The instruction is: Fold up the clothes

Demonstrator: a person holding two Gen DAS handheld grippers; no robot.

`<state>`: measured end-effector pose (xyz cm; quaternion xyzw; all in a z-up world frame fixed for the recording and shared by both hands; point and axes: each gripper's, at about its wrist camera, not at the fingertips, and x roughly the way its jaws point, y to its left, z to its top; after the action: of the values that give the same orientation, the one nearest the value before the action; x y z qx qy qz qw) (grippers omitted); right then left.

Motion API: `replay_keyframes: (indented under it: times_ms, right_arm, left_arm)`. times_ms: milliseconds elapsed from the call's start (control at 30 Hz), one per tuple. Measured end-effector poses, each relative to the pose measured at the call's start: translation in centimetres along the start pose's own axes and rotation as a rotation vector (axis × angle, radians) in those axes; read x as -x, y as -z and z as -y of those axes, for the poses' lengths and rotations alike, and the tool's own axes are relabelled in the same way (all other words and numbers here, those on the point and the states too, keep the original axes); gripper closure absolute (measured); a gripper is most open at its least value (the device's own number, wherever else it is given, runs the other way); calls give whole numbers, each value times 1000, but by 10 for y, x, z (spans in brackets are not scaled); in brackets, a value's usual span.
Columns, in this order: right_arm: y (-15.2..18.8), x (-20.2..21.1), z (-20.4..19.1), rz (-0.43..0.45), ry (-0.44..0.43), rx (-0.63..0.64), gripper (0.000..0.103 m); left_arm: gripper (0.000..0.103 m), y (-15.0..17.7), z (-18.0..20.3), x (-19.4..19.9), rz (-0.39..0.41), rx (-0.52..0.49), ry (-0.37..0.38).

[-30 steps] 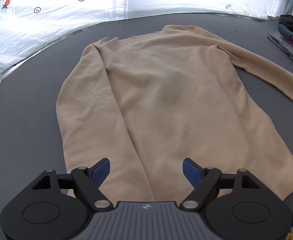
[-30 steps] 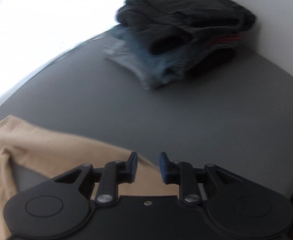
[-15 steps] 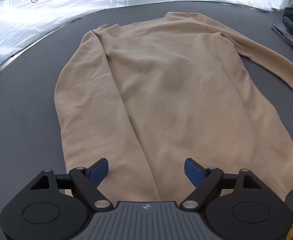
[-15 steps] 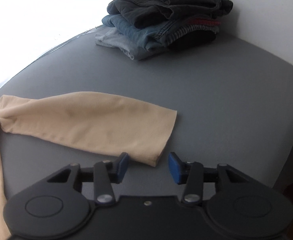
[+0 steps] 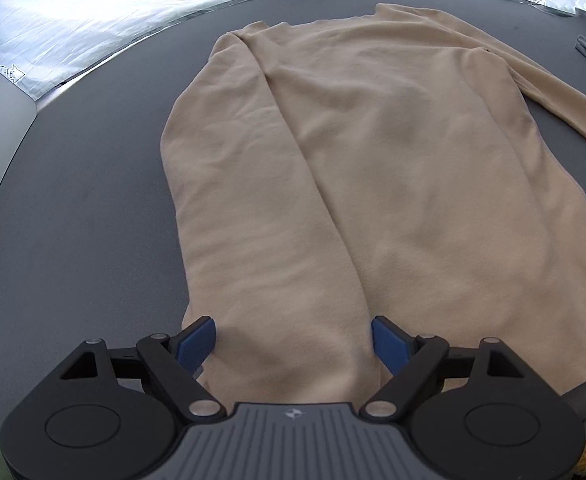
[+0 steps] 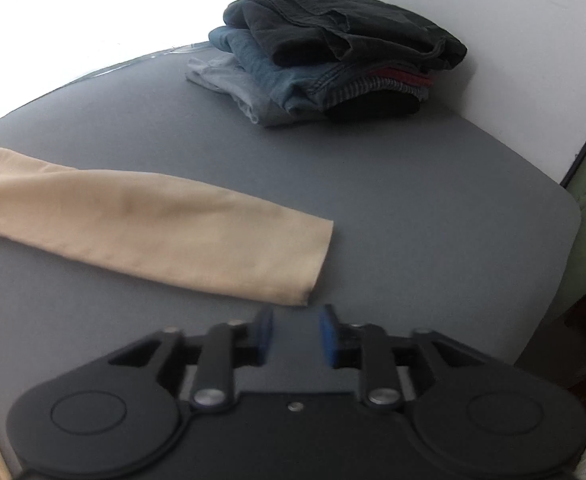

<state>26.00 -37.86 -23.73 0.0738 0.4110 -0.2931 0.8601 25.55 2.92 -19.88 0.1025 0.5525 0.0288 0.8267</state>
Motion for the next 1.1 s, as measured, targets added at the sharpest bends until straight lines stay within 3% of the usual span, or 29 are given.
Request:
replay_keyframes:
  times_ms: [200,267,333,400,433,600,633,767,900,1000,1100]
  right_arm:
    - [-4,29,-50,112,-60,217,49]
    - [-3,36,-70,123,-95,262,49]
    - [0,42,-90,121,-122,300,49]
    - [7,53,-110,116,-143,333,49]
    - [11,60,-120,115,-158,348,49]
    - [28,82,-169,114,-218,441,49]
    - [29,87,-178,114,-230,451,49]
    - [38,96,-210,89,-255,491,49]
    - [57,103,-232,49,-247,560,49]
    - [69,108,-238,43,-225,594,49]
    - [74,113,-239,44,-207,608,49]
  left_arm:
    - [14,19,-2,-1,-30,-57,23]
    - [17,24,-1,-1,0,-87,38]
    - [39,27,-3,3,36,-116,41]
    - [83,29,-11,9,69,-135,12]
    - [90,29,-20,13,87,-114,21]
    - [92,21,-98,46,171,129,140]
    - [92,19,-119,51,171,198,155]
    - [88,22,-204,46,118,423,341]
    - [95,35,-264,33,132,570,289]
    - [97,50,-344,19,200,940,289]
    - [96,63,-397,29,330,1161,53]
